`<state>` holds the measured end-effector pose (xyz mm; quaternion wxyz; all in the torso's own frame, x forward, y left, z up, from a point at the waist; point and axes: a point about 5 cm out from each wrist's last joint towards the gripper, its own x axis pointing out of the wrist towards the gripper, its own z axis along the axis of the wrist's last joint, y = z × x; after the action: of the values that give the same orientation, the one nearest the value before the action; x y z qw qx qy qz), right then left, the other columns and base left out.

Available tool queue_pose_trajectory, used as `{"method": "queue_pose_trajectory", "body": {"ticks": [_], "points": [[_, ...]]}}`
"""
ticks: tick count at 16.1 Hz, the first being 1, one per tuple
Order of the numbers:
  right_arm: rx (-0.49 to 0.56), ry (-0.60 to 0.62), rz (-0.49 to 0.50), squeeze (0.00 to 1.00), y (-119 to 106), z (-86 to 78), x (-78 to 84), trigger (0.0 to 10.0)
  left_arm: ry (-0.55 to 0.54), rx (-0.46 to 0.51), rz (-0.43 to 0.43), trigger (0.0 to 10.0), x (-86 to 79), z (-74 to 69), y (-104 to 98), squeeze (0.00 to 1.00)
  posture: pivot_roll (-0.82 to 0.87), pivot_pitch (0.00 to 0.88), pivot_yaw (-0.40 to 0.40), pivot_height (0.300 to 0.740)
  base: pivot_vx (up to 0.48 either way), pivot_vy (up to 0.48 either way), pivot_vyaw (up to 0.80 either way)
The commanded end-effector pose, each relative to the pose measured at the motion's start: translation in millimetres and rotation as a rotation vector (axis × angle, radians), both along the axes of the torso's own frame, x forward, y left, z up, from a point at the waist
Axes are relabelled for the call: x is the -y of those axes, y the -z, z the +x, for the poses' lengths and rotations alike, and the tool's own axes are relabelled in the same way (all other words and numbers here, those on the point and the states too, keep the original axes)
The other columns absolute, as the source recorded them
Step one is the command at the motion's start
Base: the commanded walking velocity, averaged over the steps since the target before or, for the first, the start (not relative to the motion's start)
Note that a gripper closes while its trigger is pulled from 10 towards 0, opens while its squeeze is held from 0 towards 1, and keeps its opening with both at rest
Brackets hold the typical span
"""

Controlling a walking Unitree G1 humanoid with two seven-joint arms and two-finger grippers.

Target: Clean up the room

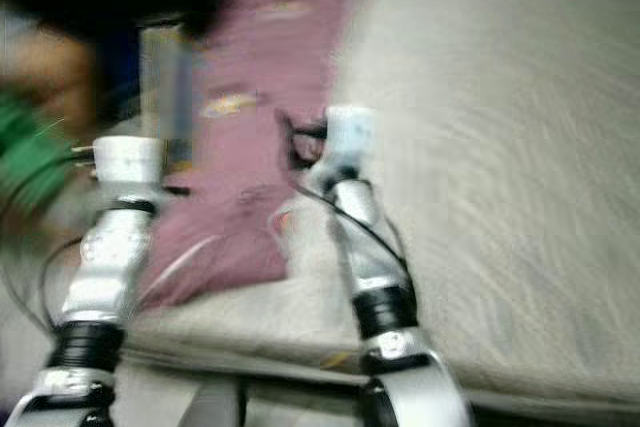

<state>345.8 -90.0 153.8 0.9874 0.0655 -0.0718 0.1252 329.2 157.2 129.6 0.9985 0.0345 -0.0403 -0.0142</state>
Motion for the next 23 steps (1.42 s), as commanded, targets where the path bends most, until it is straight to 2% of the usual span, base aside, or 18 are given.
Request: {"method": "queue_pose_trajectory", "body": {"ticks": [1, 4, 10, 17, 19, 21, 23], "points": [[-0.06, 0.068, 0.0, 0.0, 12.9, 0.0, 15.4, 10.0, 0.086, 0.048, 0.024, 10.0, 22.2, -0.1, -9.1, 0.0, -0.11, 0.0, 0.048, 0.74, 0.0, 0.0, 0.0], [-0.07, 0.083, 0.004, 0.0, 15.1, -0.2, 19.4, 10.0, 0.078, 0.06, 0.047, 10.0, 21.8, -0.5, -10.0, 0.0, -0.11, 0.0, 0.049, 0.74, 0.0, 0.0, 0.0], [-0.046, 0.087, 0.012, 0.0, 11.8, 0.0, 21.6, 10.0, 0.078, 0.062, 0.035, 10.0, 23.4, -0.4, -10.0, 0.0, -0.11, 0.0, 0.05, 0.74, 0.0, 0.0, 0.0], [-0.082, 0.089, 0.04, 0.0, 13.8, 1.6, 18.3, 10.0, 0.095, 0.038, -0.029, 10.0, 26.5, -2.1, -5.1, 0.0, -0.11, 0.0, 0.052, 0.74, 0.0, 0.0, 0.0], [-0.085, 0.09, 0.052, 0.0, 14.1, 1.8, 18.1, 10.0, 0.097, 0.05, -0.026, 10.0, 28.1, -2.3, -6.2, 0.0, -0.11, 0.0, 0.053, 0.74, 0.0, 0.0, -0.8], [-0.084, 0.091, 0.051, 0.0, 13.8, 2.0, 18.4, 10.0, 0.112, 0.088, 0.012, 10.0, 31.2, -3.7, -9.4, 0.0, -0.11, 0.0, 0.053, 0.74, 0.0, 0.0, -0.8], [-0.083, 0.092, 0.05, 0.0, 13.6, 1.9, 18.6, 10.0, 0.14, 0.081, 0.017, 10.0, 34.0, -4.6, -8.7, 0.0, -0.12, 0.0, 0.053, 0.74, 0.0, 0.0, -0.8]]}}
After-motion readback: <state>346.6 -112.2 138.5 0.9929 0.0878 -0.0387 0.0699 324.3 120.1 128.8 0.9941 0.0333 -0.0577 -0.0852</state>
